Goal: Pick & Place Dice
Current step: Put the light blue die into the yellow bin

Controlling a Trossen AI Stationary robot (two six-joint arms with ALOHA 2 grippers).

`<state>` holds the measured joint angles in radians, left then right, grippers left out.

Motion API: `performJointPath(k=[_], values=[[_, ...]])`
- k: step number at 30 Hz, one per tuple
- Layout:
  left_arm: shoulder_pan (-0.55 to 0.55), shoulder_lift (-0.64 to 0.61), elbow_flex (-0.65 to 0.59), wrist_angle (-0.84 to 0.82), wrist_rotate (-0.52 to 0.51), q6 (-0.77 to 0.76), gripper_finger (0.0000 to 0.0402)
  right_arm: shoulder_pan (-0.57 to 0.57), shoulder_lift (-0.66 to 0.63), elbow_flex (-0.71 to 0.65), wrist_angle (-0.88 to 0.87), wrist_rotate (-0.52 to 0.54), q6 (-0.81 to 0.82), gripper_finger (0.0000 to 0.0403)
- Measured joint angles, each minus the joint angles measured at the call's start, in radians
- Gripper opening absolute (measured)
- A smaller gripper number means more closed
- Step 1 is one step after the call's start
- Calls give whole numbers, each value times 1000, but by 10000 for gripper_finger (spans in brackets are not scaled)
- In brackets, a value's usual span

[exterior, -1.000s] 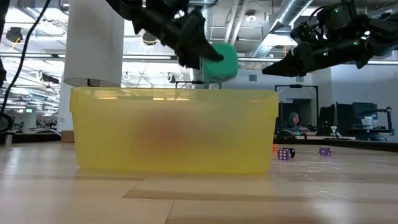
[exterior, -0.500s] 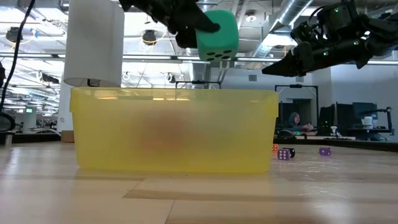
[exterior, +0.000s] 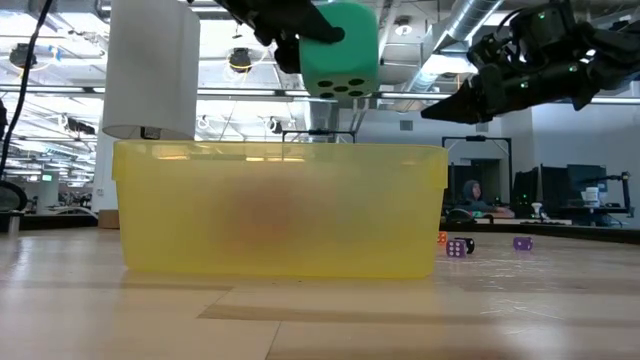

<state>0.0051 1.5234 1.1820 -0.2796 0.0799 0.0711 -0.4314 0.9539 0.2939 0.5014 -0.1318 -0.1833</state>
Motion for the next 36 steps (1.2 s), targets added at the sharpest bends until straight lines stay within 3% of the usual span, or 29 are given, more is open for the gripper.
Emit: performJointPath(k=[7, 19, 36], values=[[-47, 0, 0, -69, -213, -49, 381, 13, 0, 0, 0, 0, -7, 0], [-69, 1, -167, 112, -230, -138, 381, 12, 0, 0, 0, 0, -8, 0], [-220, -187, -301, 131, -269, -273, 379, 67, 0, 0, 38, 0, -8, 0]])
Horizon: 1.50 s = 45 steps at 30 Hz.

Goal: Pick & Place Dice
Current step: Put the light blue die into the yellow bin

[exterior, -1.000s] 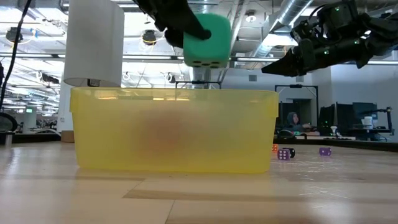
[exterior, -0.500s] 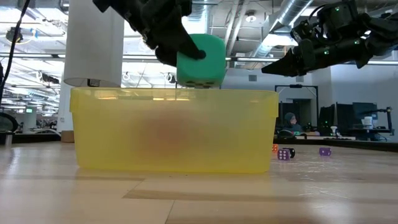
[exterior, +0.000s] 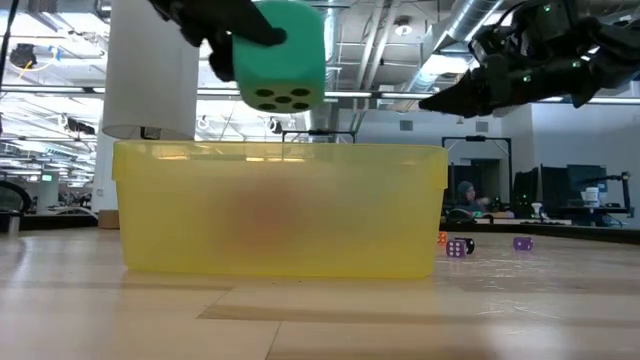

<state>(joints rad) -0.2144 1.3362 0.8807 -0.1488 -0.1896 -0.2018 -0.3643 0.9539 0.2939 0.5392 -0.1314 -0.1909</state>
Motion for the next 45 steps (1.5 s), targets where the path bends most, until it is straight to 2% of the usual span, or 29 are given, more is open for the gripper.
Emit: performJointPath(k=[9, 13, 19, 23, 28, 34, 45], values=[[-97, 6, -45, 43, -59, -63, 380, 123, 2, 2, 106, 0, 3, 0], [-140, 19, -43, 53, -102, -69, 378, 179, 28, 53, 100, 1, 72, 0], [-198, 61, -45, 56, -171, -69, 380, 282, 197, 174, 94, 1, 84, 0], [-221, 120, -44, 94, -178, -69, 380, 340, 331, 265, 93, 2, 85, 0], [-224, 197, -44, 133, -177, -96, 382, 397, 438, 359, 69, 1, 86, 0], [-220, 253, -44, 174, -178, -119, 383, 444, 497, 452, -72, 1, 86, 0], [-210, 278, -45, 243, -178, -117, 386, 488, 509, 457, -101, 1, 87, 0]])
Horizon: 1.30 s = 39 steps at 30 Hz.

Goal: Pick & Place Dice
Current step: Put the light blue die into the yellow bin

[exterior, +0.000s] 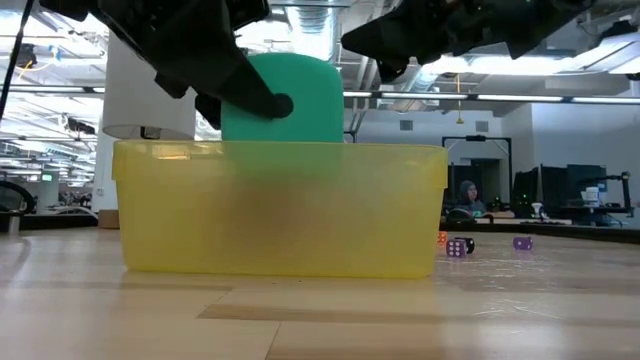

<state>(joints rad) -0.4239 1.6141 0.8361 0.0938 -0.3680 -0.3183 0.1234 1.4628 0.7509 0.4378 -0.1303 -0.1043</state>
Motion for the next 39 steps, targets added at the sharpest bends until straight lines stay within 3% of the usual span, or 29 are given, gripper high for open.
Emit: performJointPath(k=[34, 39], values=[[27, -1, -15, 13, -2, -4, 392, 1, 1, 0, -18, 0, 14, 0], [27, -1, -15, 28, -2, -3, 392, 7, 97, 1, 107, 0, 53, 0]])
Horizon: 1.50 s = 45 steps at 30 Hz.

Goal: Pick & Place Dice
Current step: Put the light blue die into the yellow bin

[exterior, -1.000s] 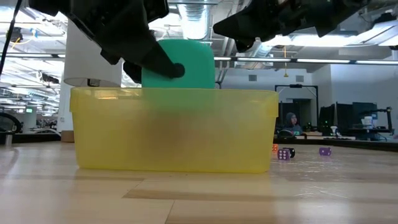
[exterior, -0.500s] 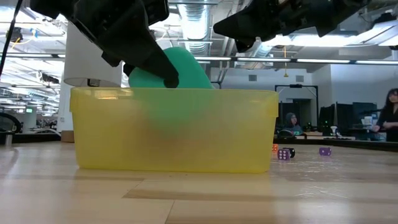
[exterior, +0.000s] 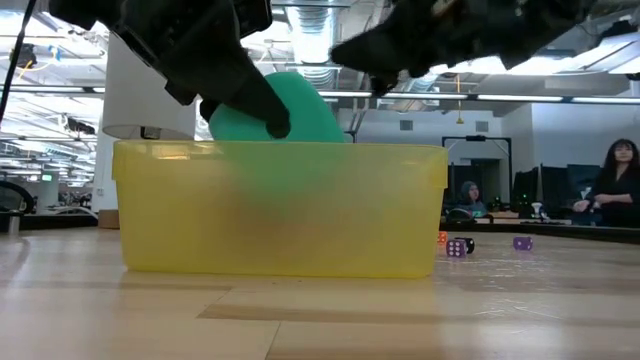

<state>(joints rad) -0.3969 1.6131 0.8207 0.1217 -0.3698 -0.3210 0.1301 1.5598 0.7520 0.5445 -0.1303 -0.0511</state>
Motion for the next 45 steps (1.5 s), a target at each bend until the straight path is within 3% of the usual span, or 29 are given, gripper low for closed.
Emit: performJointPath(k=[5, 16, 25, 34, 45], values=[[0, 0, 0, 11, 0, 0, 392, 1, 103, 35, 61, -4, 14, 0], [7, 0, 0, 24, 0, 1, 392, 22, 114, 137, -70, -41, 18, 0], [17, 0, 0, 61, 0, 2, 392, 47, 118, 137, -28, -40, 14, 0], [17, 0, 0, 60, 64, 0, 392, 50, 235, 195, 4, -55, 18, 0], [17, 0, 1, 57, 64, 2, 392, 58, 260, 341, -263, -79, -1, 0]])
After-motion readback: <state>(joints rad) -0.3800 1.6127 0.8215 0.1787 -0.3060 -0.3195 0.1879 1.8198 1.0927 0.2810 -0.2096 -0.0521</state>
